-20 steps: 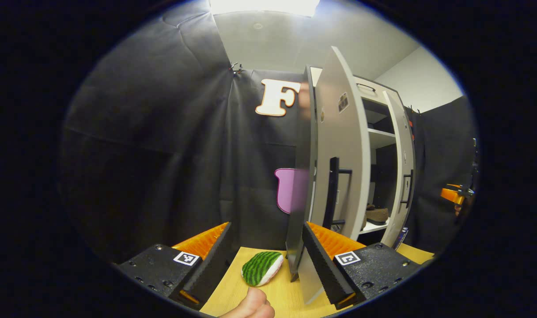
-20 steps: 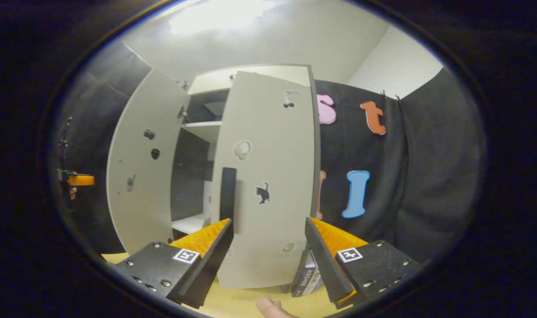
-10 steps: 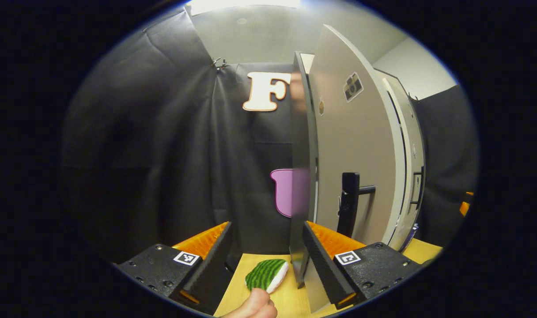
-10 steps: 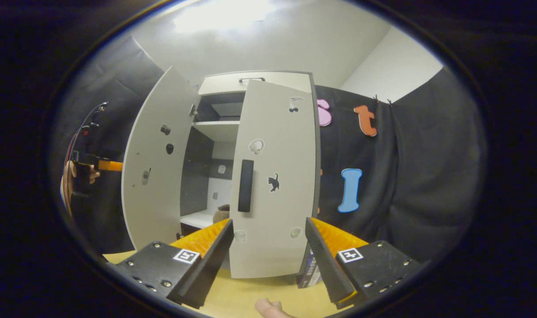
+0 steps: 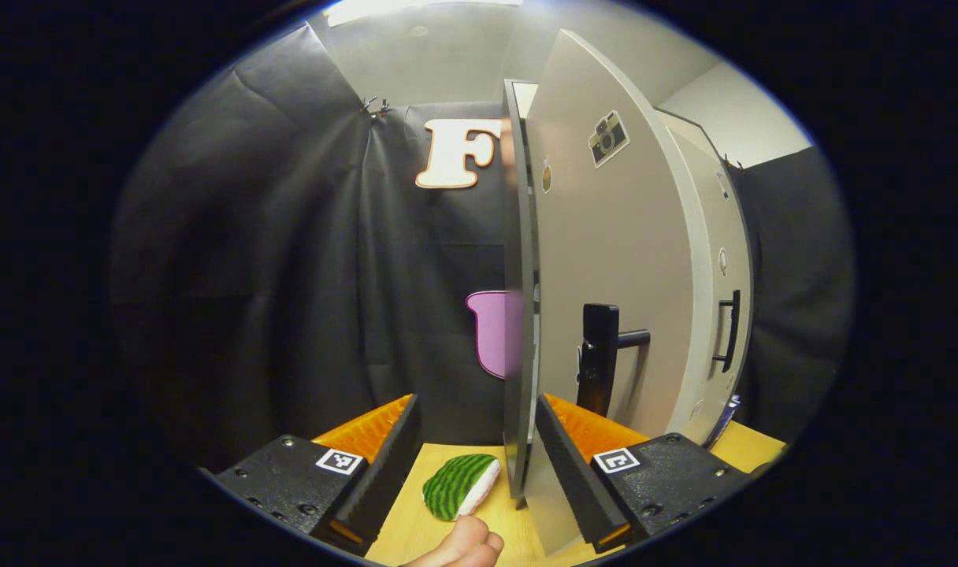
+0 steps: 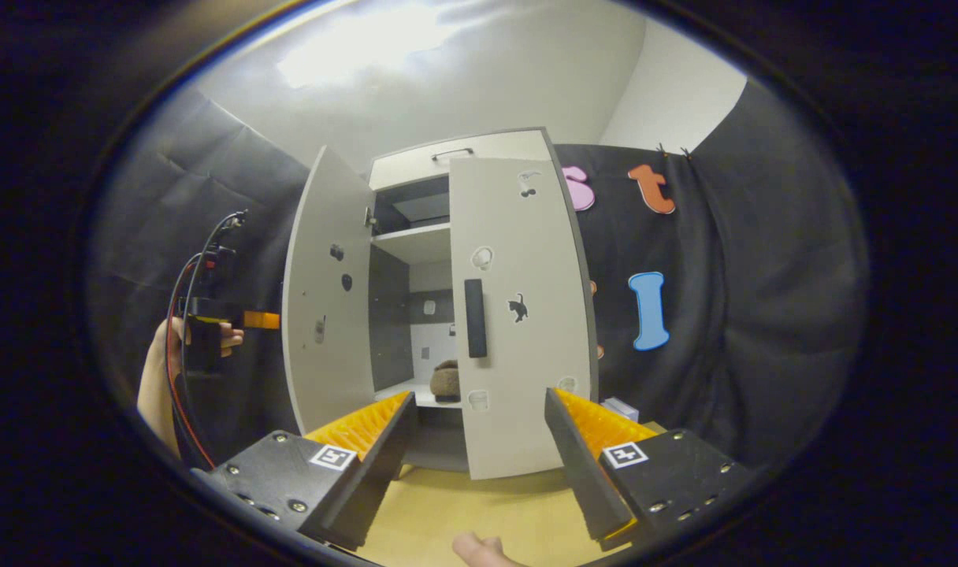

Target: Grab one shoe with the right hand and put it into the shoe cabinet, grab the other shoe with the left hand and put it into the shoe cabinet; then close the right door with the right hand and the left door with the left hand.

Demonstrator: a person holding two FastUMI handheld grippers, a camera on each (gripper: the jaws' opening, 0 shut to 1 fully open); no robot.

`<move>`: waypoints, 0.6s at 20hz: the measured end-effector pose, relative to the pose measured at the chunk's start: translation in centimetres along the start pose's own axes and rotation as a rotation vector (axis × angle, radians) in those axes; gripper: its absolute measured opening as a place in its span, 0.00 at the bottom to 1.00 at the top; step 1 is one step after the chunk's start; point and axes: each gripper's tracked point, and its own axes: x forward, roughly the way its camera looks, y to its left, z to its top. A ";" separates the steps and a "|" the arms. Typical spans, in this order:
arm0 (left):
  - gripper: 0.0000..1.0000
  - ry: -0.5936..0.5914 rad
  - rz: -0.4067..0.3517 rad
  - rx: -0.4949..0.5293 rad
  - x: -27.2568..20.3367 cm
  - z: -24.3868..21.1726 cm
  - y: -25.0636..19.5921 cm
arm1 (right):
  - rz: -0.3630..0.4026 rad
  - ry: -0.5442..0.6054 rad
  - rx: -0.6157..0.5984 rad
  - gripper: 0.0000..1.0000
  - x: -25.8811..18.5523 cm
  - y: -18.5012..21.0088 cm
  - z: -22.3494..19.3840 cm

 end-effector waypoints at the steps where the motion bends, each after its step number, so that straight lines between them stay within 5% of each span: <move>1: 0.89 -0.006 -0.009 -0.005 -0.4 -0.1 -0.7 | -0.010 -0.006 -0.007 0.98 -0.2 -0.2 0.2; 12: 0.90 0.030 -0.062 -0.017 0.3 -1.8 -4.9 | -0.113 -0.020 -0.005 0.98 -0.8 -3.3 0.5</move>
